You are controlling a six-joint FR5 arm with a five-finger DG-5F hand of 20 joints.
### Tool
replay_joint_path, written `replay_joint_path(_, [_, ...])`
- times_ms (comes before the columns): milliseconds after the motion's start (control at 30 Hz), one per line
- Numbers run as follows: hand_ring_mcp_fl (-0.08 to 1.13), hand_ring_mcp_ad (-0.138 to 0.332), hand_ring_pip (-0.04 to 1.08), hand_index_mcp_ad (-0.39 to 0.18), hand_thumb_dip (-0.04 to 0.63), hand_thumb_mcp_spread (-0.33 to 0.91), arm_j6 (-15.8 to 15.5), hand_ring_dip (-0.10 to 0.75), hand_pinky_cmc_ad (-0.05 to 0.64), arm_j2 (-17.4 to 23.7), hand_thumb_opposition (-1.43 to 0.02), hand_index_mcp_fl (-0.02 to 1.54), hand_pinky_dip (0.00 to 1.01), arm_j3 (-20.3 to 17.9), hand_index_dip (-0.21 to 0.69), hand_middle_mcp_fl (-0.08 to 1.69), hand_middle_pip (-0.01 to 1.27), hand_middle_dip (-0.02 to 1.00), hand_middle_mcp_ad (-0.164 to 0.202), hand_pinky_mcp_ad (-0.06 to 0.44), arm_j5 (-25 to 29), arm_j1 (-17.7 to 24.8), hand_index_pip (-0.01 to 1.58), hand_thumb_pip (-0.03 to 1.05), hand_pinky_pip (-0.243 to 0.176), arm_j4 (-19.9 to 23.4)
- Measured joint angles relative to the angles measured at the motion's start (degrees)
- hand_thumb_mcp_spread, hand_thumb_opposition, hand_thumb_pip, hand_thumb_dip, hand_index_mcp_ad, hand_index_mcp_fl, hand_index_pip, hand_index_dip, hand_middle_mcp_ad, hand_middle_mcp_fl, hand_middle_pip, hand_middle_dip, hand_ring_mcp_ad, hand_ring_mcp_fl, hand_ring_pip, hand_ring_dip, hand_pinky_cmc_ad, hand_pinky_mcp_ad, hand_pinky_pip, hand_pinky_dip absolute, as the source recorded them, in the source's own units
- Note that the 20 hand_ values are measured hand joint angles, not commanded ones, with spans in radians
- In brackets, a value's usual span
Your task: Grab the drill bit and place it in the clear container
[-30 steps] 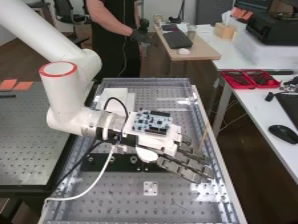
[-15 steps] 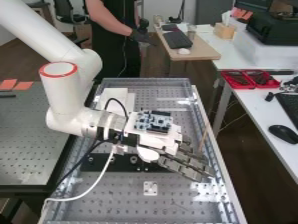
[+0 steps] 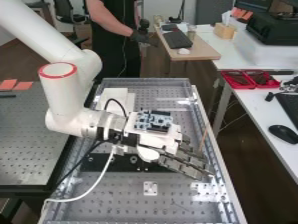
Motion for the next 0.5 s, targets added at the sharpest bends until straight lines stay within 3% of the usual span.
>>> replay_joint_path(500, [0.06, 0.183, 0.09, -0.103, 0.286, 0.57, -0.11, 0.017, 0.297, -0.54, -0.88, 0.36, 0.19, 0.87, 0.171, 0.31, 0.12, 0.24, 0.012, 0.15, -0.26, -0.27, 1.41, 0.56, -0.058, -0.45])
